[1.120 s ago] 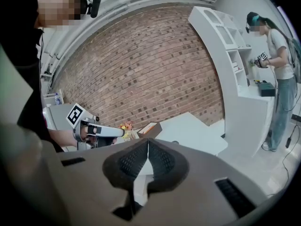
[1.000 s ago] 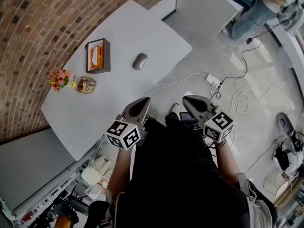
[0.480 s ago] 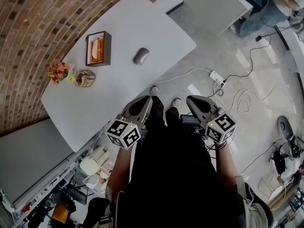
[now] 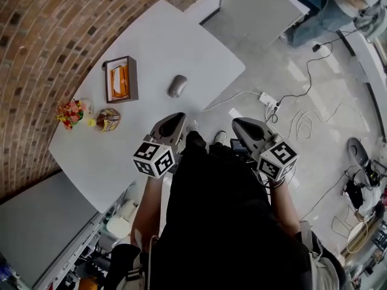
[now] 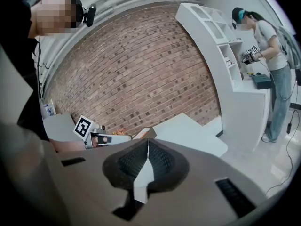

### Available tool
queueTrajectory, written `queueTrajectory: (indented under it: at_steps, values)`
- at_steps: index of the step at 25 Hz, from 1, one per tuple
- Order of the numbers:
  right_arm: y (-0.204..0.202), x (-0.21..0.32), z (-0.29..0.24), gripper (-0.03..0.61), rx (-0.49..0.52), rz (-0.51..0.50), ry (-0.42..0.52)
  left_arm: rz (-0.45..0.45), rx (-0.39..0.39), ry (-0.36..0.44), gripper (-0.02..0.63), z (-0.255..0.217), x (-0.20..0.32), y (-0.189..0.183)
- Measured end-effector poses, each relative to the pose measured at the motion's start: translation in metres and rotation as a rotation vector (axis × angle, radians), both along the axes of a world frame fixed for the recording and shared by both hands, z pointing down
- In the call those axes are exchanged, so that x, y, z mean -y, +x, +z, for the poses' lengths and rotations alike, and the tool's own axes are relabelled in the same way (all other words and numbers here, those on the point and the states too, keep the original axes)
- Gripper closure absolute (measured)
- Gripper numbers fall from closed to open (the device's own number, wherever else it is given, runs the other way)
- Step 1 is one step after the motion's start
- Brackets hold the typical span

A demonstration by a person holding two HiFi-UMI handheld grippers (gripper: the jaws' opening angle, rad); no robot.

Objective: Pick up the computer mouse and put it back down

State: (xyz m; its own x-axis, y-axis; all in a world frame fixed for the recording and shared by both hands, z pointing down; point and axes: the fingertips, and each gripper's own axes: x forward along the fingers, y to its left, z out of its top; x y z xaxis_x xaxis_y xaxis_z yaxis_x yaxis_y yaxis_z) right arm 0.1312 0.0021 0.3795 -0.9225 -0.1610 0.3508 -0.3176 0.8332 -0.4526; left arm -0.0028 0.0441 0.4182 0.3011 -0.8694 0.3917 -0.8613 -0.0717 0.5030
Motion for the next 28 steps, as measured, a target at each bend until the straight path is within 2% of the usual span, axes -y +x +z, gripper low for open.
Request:
queueTrajectory:
  at_steps: [7,15,23,28]
  values:
    - [-0.03,0.015,0.002,0.56,-0.045,0.056,0.031,0.039,0.024,-0.047,0.597,0.033,0.024,-0.044]
    - [-0.043,0.018,0.014,0.56,-0.099,0.147,0.017,0.102,0.036,-0.127,0.542,0.077,0.042,-0.071]
    - [-0.036,0.01,0.035,0.56,-0.208,0.25,-0.039,0.104,0.036,-0.222,0.482,0.122,0.064,-0.089]
    - [-0.029,0.009,0.039,0.56,-0.235,0.308,-0.055,0.119,0.111,-0.27,0.429,0.148,0.076,-0.092]
